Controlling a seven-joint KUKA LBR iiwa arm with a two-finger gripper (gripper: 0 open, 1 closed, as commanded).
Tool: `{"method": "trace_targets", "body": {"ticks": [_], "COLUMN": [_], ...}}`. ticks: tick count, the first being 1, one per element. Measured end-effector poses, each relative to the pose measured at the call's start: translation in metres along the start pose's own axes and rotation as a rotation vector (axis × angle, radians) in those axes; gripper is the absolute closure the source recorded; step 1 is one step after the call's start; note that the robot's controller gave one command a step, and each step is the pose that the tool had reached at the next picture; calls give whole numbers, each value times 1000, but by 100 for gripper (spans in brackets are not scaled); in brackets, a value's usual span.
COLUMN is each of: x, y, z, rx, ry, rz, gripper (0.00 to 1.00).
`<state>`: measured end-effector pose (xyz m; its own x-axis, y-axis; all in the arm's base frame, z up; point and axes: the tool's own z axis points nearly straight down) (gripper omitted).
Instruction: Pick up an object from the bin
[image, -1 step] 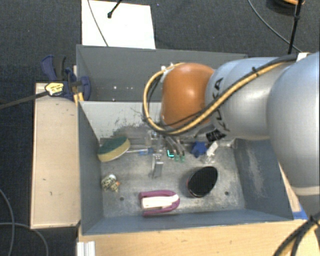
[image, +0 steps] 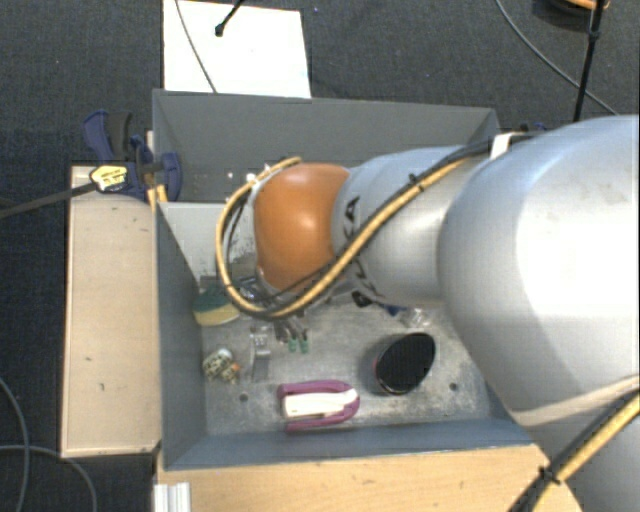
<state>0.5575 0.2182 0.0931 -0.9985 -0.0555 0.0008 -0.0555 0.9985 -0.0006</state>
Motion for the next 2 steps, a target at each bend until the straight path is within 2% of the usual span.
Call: {"method": "trace_targets", "body": {"ticks": [1, 2], "x": [25, 26], "y": [28, 36], "z": [22, 22], "rx": [16, -1], "ry": [1, -1], "rz": [63, 57], "gripper": [0, 100]}}
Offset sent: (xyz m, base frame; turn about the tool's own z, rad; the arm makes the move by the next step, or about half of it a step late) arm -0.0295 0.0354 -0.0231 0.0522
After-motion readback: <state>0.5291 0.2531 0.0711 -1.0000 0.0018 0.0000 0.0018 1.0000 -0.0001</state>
